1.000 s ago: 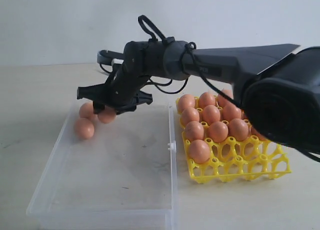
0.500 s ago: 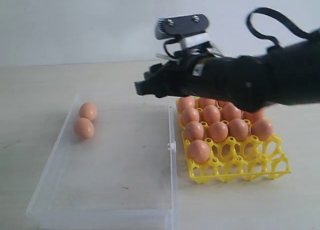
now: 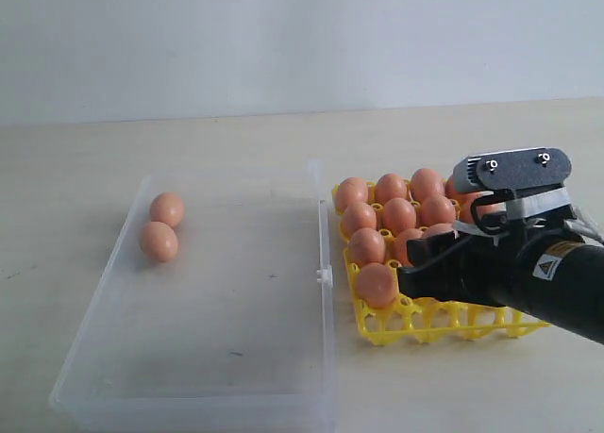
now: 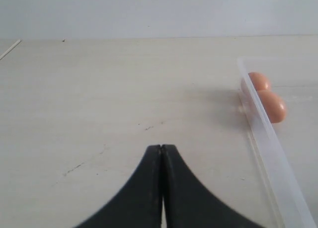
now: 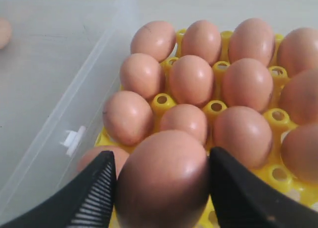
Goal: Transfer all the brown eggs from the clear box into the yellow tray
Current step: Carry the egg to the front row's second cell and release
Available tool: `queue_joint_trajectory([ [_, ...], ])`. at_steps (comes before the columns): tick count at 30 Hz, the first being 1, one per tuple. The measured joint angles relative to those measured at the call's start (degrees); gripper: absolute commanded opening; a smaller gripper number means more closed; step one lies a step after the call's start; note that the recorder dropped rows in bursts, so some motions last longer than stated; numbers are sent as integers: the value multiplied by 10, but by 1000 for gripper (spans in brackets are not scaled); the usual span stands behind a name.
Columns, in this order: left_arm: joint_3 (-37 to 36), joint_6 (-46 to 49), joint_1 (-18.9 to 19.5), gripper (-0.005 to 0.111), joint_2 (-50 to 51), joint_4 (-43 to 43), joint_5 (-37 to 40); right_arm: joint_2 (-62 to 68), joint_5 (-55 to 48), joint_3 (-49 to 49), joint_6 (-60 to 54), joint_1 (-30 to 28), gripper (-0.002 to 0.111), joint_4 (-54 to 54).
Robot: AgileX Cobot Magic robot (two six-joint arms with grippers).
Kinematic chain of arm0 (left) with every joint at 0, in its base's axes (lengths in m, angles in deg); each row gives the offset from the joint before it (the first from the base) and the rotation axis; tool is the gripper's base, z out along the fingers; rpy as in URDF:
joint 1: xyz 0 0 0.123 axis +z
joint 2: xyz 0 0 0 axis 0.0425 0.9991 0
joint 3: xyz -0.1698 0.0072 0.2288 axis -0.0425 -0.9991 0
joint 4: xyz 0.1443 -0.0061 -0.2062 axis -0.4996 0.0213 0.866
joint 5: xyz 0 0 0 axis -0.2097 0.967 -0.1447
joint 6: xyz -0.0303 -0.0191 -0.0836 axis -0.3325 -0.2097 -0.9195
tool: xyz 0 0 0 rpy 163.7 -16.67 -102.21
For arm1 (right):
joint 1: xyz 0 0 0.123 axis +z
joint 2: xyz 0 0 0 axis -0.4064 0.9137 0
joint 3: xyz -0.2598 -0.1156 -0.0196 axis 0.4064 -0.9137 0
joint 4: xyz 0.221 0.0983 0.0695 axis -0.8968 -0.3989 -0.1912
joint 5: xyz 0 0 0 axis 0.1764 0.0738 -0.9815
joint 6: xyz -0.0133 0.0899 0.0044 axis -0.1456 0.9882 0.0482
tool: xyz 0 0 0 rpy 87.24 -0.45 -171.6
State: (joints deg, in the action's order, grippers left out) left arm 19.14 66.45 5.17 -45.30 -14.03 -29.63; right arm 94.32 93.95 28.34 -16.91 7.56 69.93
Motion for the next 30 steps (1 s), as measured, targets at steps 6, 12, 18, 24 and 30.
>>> queue_joint_trajectory([
  [6, 0, 0, 0, 0, 0, 0, 0, 69, 40, 15, 0, 0, 0, -27],
  [12, 0, 0, 0, 0, 0, 0, 0, 110, 44, 47, 0, 0, 4, -27],
  [18, 0, 0, 0, 0, 0, 0, 0, 124, 46, 54, 0, 0, 37, -27],
  [24, 0, 0, 0, 0, 0, 0, 0, 129, 48, 55, 0, 0, 70, -27],
  [30, 0, 0, 0, 0, 0, 0, 0, 90, 2, 64, -7, 0, 47, -27],
])
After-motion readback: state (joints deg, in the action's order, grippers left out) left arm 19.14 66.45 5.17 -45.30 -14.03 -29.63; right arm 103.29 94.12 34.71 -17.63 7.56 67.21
